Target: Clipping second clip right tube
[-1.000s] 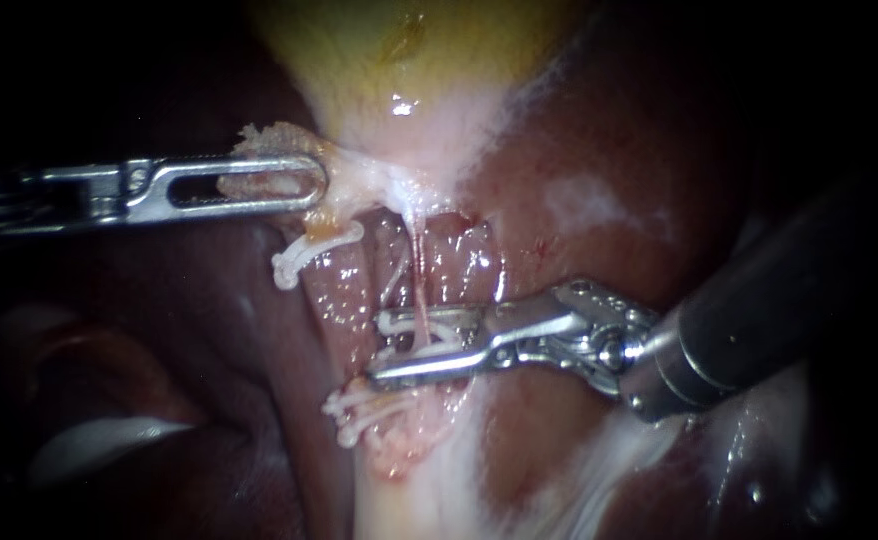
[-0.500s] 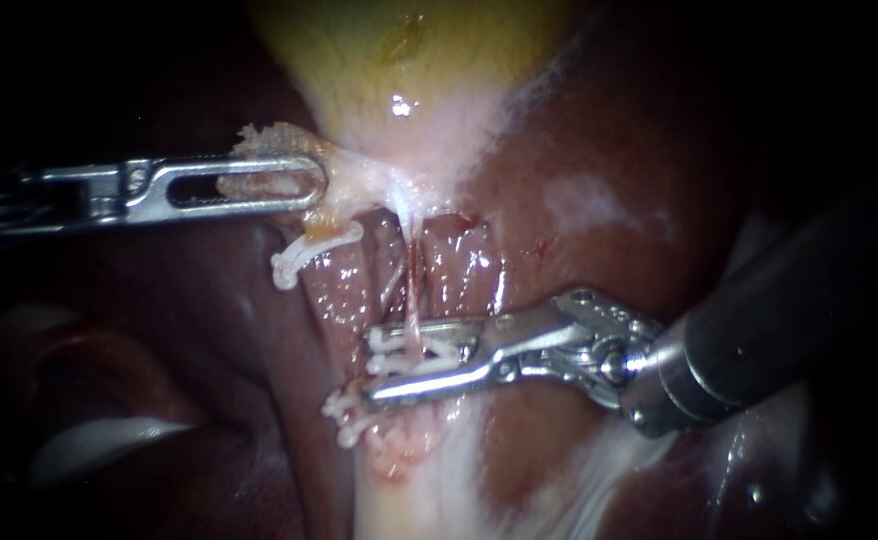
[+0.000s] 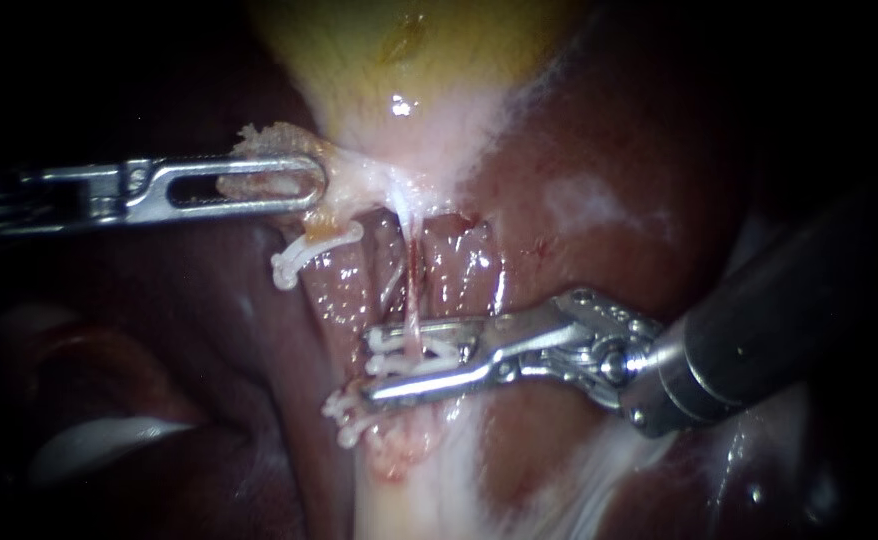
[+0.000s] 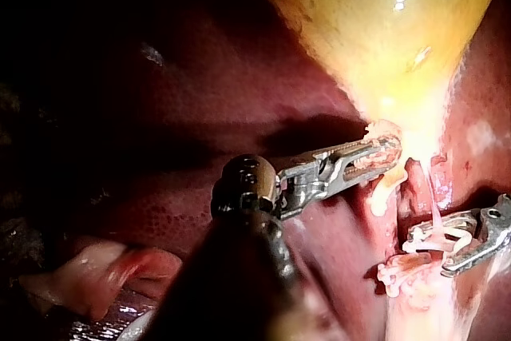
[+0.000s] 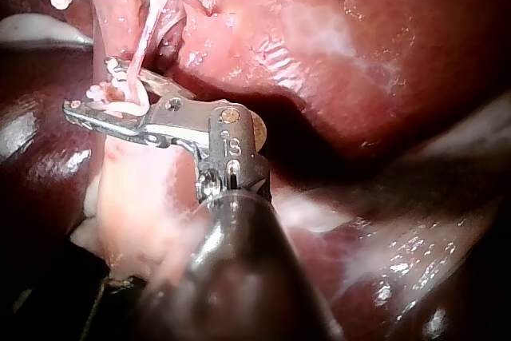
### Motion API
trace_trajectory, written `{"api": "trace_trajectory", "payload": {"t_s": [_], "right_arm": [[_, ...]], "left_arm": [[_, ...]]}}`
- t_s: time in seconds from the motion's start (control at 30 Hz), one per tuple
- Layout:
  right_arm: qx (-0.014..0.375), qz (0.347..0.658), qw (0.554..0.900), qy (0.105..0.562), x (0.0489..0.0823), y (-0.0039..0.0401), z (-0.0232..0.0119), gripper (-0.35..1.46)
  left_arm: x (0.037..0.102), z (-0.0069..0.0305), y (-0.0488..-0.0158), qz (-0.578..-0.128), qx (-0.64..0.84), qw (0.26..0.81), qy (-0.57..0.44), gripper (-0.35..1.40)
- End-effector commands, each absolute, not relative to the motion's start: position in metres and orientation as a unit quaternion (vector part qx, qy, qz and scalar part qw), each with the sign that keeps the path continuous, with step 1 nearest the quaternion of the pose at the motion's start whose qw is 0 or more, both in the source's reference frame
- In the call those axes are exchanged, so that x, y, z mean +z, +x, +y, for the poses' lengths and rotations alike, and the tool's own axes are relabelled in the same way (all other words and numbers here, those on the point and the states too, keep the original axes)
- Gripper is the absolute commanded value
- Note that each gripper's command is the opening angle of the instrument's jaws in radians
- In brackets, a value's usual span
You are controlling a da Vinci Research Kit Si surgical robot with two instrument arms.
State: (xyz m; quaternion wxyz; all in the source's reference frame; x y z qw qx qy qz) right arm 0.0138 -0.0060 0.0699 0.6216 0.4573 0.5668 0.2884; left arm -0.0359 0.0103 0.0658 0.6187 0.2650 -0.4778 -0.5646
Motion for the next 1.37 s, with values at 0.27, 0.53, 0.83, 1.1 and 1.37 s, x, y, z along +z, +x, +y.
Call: {"api": "trace_trajectory", "payload": {"t_s": [0.27, 0.53, 0.83, 1.1, 1.37], "right_arm": [[0.290, 0.565, 0.621, 0.459, 0.0700, 0.0136, -0.0059, 0.03], [0.304, 0.563, 0.622, 0.451, 0.0704, 0.0130, -0.0056, -0.35], [0.305, 0.558, 0.628, 0.448, 0.0705, 0.0126, -0.0058, -0.35], [0.306, 0.558, 0.628, 0.449, 0.0704, 0.0126, -0.0057, -0.35], [0.306, 0.558, 0.628, 0.449, 0.0704, 0.0125, -0.0056, -0.35]], "left_arm": [[0.0658, 0.0103, -0.0359, -0.478, -0.565, 0.619, 0.265, -0.35], [0.0658, 0.0103, -0.0359, -0.478, -0.565, 0.619, 0.265, -0.35], [0.0658, 0.0103, -0.0359, -0.478, -0.565, 0.619, 0.265, -0.35], [0.0658, 0.0103, -0.0359, -0.478, -0.565, 0.619, 0.265, -0.35], [0.0658, 0.0103, -0.0359, -0.478, -0.565, 0.619, 0.265, -0.35]]}}
